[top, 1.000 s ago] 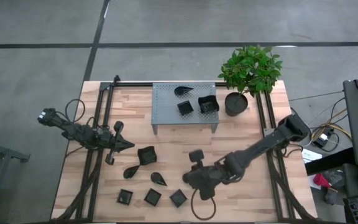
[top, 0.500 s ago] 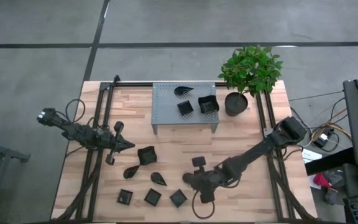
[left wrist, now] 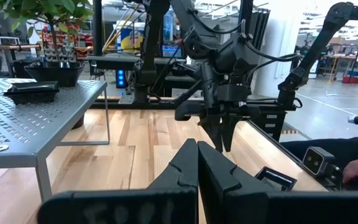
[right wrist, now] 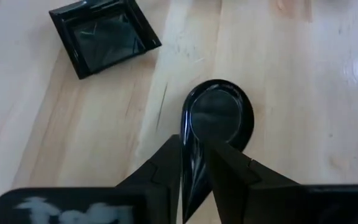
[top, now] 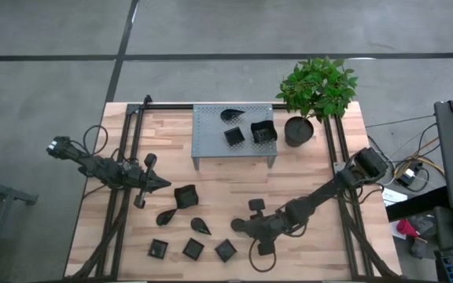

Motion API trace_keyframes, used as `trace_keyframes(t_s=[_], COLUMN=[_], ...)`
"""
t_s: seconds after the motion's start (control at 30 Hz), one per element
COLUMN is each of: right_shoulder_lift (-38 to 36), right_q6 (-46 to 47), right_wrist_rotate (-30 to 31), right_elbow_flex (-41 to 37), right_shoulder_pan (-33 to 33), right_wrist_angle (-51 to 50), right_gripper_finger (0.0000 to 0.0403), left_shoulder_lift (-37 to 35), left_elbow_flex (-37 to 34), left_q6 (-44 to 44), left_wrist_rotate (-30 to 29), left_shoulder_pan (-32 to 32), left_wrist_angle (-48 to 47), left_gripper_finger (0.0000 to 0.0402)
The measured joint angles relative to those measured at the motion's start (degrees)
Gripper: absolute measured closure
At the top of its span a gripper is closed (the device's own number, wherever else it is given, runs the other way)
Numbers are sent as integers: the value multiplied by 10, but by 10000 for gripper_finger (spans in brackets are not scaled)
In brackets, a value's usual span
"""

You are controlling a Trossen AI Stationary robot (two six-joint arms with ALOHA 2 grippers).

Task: Pick & Place Mini shaped plates
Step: Stack the black drop-shaped plate on top of the black drop-shaped plate on the shelf

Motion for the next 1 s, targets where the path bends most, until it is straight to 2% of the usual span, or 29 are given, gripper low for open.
trace_keyframes(t_s=[0.33, 0.67, 1.0], right_shoulder_lift=[5, 64, 72], right_q6=[2, -4, -18], right_wrist_rotate=[13, 9, 35], right_elbow_flex=[-14, 23, 78], right_shoulder_pan=[8, 11, 11], right_wrist_angle=[31, 20, -74], right_gripper_finger=[300, 319, 347], left_shoulder_lift=[0, 0, 0], left_elbow_flex=[0, 0, 0], left_q6=[0, 0, 0], left_wrist_rotate=[0, 0, 0], left_shoulder_pan=[0, 0, 0], left_wrist_angle=[0, 0, 0], left_gripper_finger=[401, 401, 401])
